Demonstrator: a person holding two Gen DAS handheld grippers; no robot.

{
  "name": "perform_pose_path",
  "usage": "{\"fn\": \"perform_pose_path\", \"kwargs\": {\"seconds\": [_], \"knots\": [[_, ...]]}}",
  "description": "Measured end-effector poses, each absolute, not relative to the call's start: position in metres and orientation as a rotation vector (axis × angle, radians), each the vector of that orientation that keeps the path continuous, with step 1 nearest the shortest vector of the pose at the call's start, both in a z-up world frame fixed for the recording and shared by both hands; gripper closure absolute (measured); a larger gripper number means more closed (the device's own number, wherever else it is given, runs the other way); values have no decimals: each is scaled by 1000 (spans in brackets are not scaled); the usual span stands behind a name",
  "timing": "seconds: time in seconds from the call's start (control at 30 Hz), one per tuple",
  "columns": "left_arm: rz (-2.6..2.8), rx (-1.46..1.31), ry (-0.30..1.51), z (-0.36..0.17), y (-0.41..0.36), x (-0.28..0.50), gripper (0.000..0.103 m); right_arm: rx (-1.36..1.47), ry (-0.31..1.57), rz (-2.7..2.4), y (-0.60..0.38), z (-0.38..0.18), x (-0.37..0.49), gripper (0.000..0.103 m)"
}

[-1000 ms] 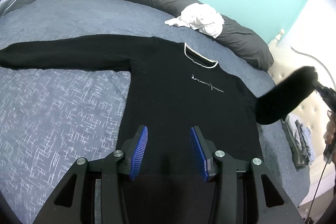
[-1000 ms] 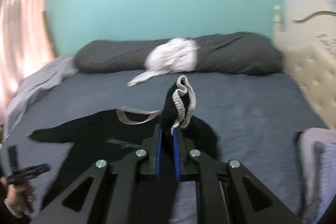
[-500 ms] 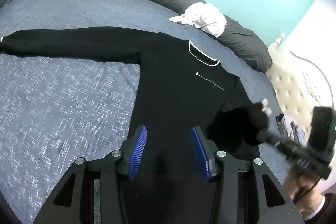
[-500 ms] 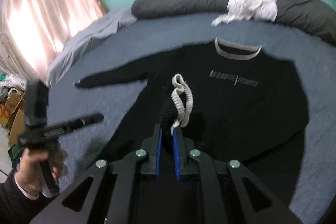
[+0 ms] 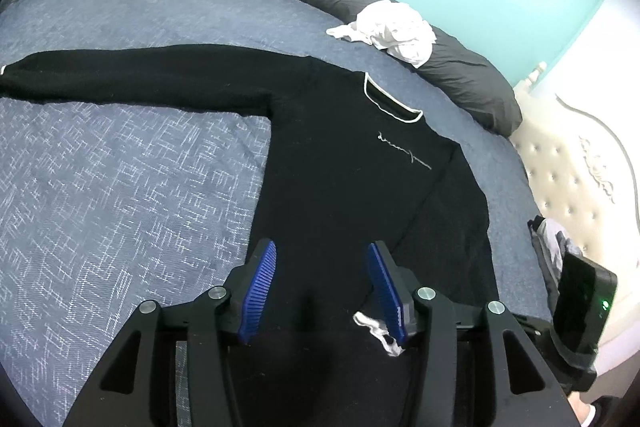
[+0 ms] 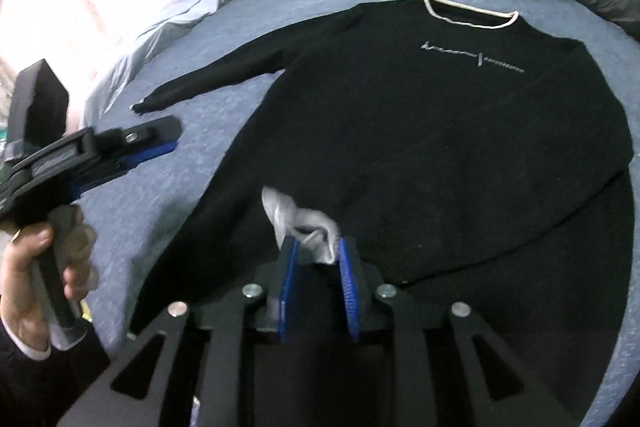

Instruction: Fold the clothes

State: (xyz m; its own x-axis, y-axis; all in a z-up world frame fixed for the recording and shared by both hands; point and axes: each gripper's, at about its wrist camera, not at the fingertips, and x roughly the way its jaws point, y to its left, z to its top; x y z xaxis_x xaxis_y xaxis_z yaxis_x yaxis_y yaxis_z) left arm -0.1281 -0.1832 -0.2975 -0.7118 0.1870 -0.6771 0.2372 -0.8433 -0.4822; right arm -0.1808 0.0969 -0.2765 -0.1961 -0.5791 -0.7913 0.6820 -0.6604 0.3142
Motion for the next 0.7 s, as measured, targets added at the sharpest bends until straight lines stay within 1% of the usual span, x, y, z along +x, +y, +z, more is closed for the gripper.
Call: {"fn": "perform_pose_path", "kwargs": {"seconds": [0.17,0.4,0.6,0.7], "knots": [[-2756,1230,865,-304,-177,-132,49,1200,103,-1939,108,-273,-171,82],[-2788,1389,811,-324,-147,-147,48,1259,-53,-2050,153,-281,-189,79],[-2813,1531,673,-341,-113,-163,49,1284,-167,-2120,190,-286,-195,79],[-2795,1565,653,-350,-107,-167,49,1273,-232,-2149,206,-285,-194,79]]}}
